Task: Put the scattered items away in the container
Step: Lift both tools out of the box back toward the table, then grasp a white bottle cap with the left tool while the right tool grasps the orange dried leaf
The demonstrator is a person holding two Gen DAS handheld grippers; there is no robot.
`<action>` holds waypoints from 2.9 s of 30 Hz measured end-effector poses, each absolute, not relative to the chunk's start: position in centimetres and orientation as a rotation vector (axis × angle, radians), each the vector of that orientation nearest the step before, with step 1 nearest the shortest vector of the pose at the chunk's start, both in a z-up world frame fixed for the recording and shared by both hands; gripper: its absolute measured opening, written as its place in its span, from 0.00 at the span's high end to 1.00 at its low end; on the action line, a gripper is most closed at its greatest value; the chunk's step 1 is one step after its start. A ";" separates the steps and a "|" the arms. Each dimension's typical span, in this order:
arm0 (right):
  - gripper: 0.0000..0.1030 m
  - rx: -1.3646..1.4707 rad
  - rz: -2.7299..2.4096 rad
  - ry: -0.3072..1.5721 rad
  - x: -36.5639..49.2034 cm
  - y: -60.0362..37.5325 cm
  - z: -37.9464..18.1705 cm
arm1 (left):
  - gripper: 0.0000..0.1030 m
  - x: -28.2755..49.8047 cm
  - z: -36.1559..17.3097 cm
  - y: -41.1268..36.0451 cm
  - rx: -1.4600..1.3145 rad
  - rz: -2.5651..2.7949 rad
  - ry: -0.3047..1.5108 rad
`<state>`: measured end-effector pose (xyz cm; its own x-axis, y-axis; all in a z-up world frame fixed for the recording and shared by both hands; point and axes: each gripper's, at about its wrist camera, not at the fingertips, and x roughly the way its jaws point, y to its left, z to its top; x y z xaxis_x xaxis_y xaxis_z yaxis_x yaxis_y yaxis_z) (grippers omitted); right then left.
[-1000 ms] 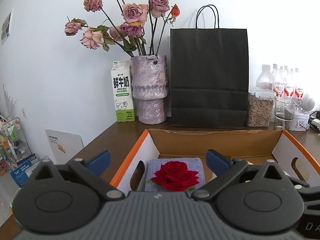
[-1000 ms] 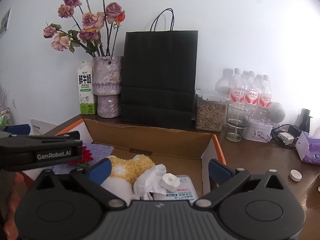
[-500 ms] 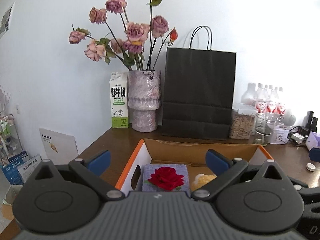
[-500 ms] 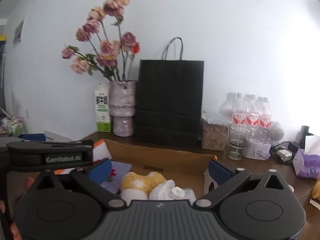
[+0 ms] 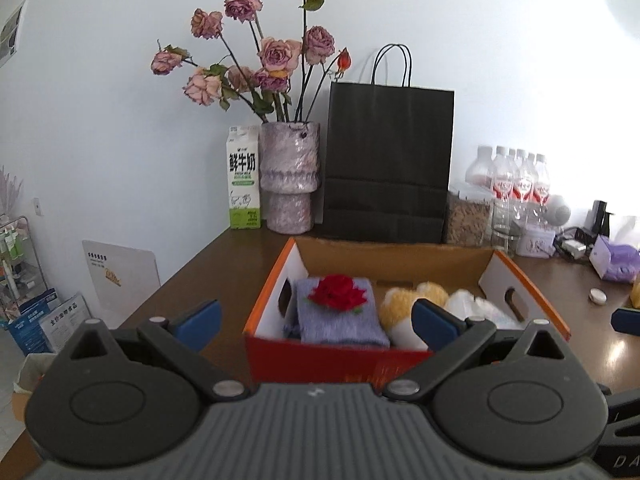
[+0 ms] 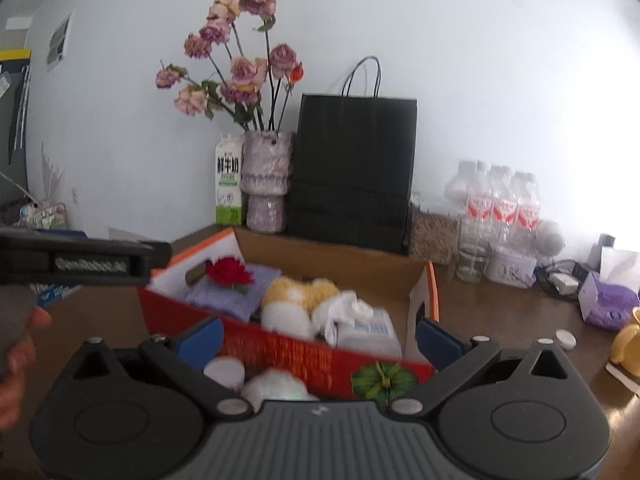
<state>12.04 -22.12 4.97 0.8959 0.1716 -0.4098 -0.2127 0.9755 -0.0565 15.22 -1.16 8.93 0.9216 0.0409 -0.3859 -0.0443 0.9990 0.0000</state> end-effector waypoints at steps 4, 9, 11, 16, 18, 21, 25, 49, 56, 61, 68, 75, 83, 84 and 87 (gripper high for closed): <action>0.00 -0.105 0.194 0.449 10.6 -22.7 3.6 | 0.00 13.7 8.1 -0.5 -0.008 0.046 0.427; 0.00 -0.117 0.184 0.496 9.3 -23.3 2.0 | 0.00 12.2 6.7 0.0 0.012 0.053 0.475; 0.00 -0.116 0.177 0.518 8.9 -23.7 1.4 | 0.00 11.7 5.9 0.2 0.016 0.053 0.501; 0.00 -0.118 0.158 0.560 8.3 -24.4 0.0 | 0.00 10.6 4.0 0.5 0.037 0.060 0.556; 0.00 -0.113 0.147 0.570 8.1 -24.6 -0.4 | 0.00 10.4 3.5 0.7 0.038 0.060 0.572; 0.00 -0.096 0.132 0.584 7.9 -25.2 -0.9 | 0.00 10.1 2.9 0.9 0.045 0.058 0.590; 0.00 -0.086 0.117 0.602 8.0 -25.9 -1.4 | 0.00 10.0 2.6 1.3 0.043 0.057 0.609; 0.08 -0.083 0.088 0.672 11.5 -27.6 -3.3 | 0.00 13.6 1.3 -0.7 0.071 -0.040 0.675; 0.25 -0.063 0.113 0.687 12.5 -27.9 -3.5 | 0.01 14.9 1.5 -2.0 0.120 -0.052 0.649; 0.38 -0.032 0.121 0.681 12.6 -28.4 -3.5 | 0.11 15.5 1.2 -2.6 0.141 -0.070 0.636; 0.62 -0.022 0.148 0.672 12.4 -28.7 -3.2 | 0.26 15.9 0.9 -3.0 0.152 -0.104 0.625; 0.72 -0.022 0.161 0.660 12.2 -28.5 -2.9 | 0.54 15.8 1.0 -3.4 0.149 -0.138 0.630; 0.75 -0.020 0.165 0.651 11.9 -28.5 -2.7 | 0.60 15.5 1.0 -3.5 0.151 -0.148 0.624; 0.75 -0.018 0.164 0.649 11.9 -28.6 -2.6 | 0.60 15.4 1.1 -3.5 0.149 -0.146 0.621; 0.77 -0.017 0.160 0.642 11.8 -28.6 -2.3 | 0.60 15.3 1.4 -3.2 0.141 -0.139 0.610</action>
